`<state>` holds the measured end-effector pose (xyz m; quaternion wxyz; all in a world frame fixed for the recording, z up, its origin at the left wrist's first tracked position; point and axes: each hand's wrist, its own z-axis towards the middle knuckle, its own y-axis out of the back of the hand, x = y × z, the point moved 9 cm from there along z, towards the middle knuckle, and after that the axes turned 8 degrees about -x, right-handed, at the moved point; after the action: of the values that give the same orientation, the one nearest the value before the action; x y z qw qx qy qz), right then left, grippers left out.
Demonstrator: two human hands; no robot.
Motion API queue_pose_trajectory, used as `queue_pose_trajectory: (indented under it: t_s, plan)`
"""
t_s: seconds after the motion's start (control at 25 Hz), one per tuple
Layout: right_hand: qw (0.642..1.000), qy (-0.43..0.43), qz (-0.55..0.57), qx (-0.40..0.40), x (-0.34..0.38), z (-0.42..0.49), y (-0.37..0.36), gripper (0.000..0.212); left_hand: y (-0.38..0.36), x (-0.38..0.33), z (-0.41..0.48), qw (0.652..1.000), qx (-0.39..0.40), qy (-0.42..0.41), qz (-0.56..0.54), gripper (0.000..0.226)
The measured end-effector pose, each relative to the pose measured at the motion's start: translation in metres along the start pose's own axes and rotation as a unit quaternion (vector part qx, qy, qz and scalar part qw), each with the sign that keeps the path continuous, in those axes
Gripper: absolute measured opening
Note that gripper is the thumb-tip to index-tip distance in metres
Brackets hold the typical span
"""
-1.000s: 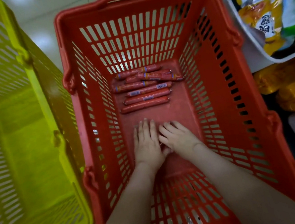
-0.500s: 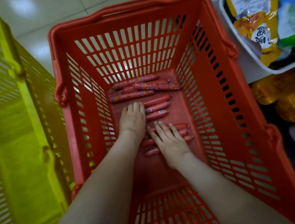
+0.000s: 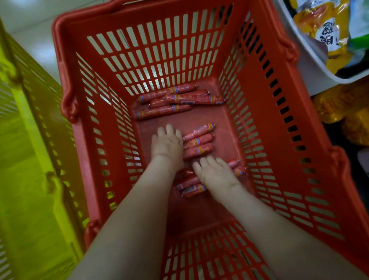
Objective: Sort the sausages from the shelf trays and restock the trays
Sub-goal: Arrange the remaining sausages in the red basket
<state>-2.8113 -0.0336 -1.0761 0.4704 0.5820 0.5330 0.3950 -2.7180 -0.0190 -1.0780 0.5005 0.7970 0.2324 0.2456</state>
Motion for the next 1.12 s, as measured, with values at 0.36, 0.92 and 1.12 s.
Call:
queue_pose_trajectory:
  t_s: [0.36,0.92,1.12]
  plan:
    - [0.998,0.015,-0.008,-0.054,-0.01,-0.001,0.05,0.035,0.007,0.031,-0.026,0.959,0.047,0.168,-0.225,0.036]
    - [0.912,-0.107,-0.135,-0.373,-0.076,-0.288,0.411,0.015,0.397,-0.042,-0.262,0.879,-0.363,-0.082,-0.296,0.045]
    - [0.888,-0.218,-0.211,-0.346,-0.071,-0.466,0.441,0.026,0.478,-0.146,-0.389,0.795,-0.511,-0.276,-0.176,0.043]
